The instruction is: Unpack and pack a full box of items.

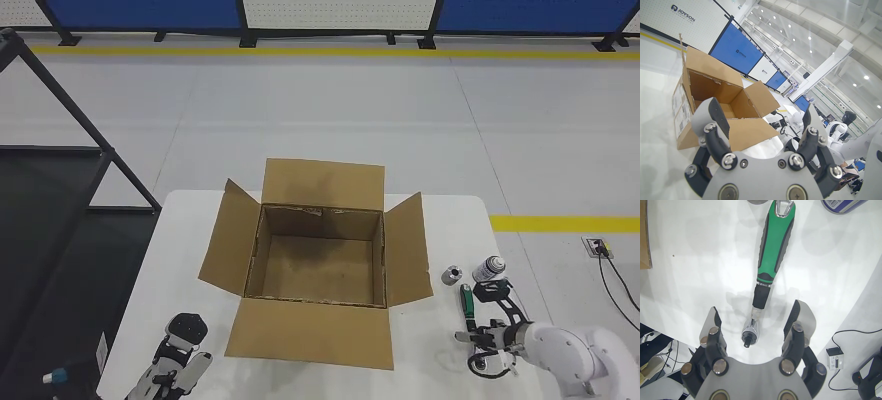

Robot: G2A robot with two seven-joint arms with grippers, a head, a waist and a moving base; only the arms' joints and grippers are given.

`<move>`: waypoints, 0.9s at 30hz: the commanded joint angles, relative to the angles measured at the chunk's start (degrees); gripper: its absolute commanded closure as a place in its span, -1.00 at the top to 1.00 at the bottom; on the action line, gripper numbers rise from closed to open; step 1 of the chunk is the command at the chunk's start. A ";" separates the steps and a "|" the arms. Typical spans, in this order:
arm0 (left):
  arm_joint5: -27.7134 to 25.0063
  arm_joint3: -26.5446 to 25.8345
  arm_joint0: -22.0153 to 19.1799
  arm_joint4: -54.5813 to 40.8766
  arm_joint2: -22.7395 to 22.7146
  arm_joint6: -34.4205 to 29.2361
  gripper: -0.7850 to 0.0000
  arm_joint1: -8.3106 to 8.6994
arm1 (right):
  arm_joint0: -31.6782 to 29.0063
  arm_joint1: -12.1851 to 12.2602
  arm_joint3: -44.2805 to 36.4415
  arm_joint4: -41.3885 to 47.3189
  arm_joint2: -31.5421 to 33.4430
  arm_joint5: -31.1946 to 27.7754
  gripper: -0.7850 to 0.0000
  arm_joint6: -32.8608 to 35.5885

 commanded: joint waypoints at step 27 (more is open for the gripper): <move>0.00 0.00 0.00 0.00 0.00 0.00 1.00 0.00 | 3.96 0.00 2.82 -2.44 -4.84 2.41 -0.29 0.97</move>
